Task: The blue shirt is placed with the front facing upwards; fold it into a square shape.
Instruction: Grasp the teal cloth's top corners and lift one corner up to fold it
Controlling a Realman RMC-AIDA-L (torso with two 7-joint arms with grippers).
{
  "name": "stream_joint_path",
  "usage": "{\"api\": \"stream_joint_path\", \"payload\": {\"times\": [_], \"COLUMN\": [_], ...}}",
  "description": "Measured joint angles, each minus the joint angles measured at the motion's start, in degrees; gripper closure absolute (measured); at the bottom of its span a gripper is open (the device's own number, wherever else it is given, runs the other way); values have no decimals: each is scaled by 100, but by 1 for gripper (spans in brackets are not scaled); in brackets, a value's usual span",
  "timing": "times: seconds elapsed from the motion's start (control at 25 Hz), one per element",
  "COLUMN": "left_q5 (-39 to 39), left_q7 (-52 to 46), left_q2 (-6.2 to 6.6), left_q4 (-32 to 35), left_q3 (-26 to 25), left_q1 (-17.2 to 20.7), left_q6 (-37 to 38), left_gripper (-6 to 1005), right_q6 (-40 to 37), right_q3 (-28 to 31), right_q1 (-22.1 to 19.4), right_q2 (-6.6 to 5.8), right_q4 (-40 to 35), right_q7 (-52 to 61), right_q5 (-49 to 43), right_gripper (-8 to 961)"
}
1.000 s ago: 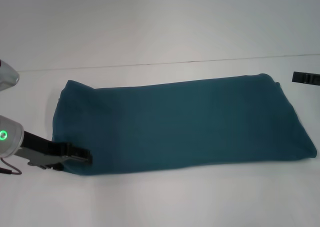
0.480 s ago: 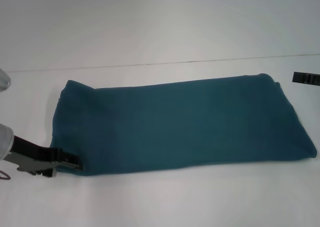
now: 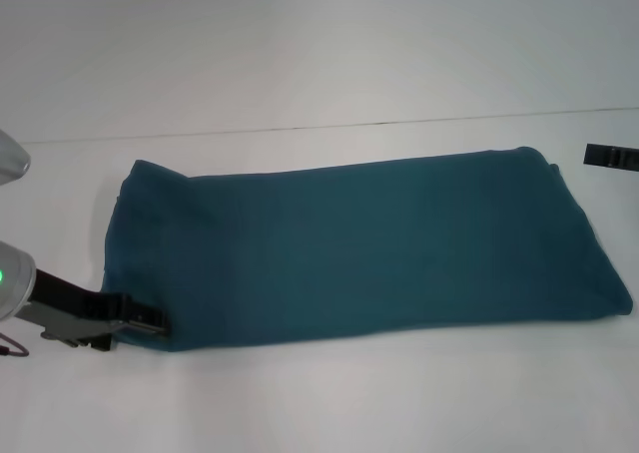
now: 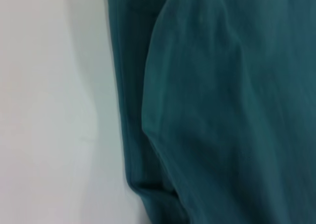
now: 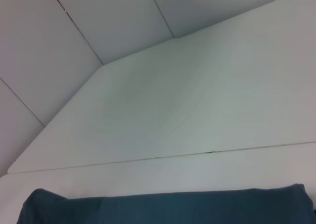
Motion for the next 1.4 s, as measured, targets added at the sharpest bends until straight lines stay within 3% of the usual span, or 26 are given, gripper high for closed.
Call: {"api": "stream_joint_path", "payload": {"times": [0.84, 1.4], "left_q5": [12, 10], "left_q7": [-23, -32], "left_q2": [-36, -29], "left_q4": [15, 0], "left_q3": [0, -1], "left_q1": [-13, 5], "left_q6": [-353, -414], "left_gripper": [196, 744], "right_q6": [1, 19], "right_q3": [-1, 0], "right_q1": [24, 29], "right_q2": [7, 30], "right_q4": [9, 20], "right_q7": [-3, -32], "right_q5": [0, 0], "right_gripper": [40, 43]}}
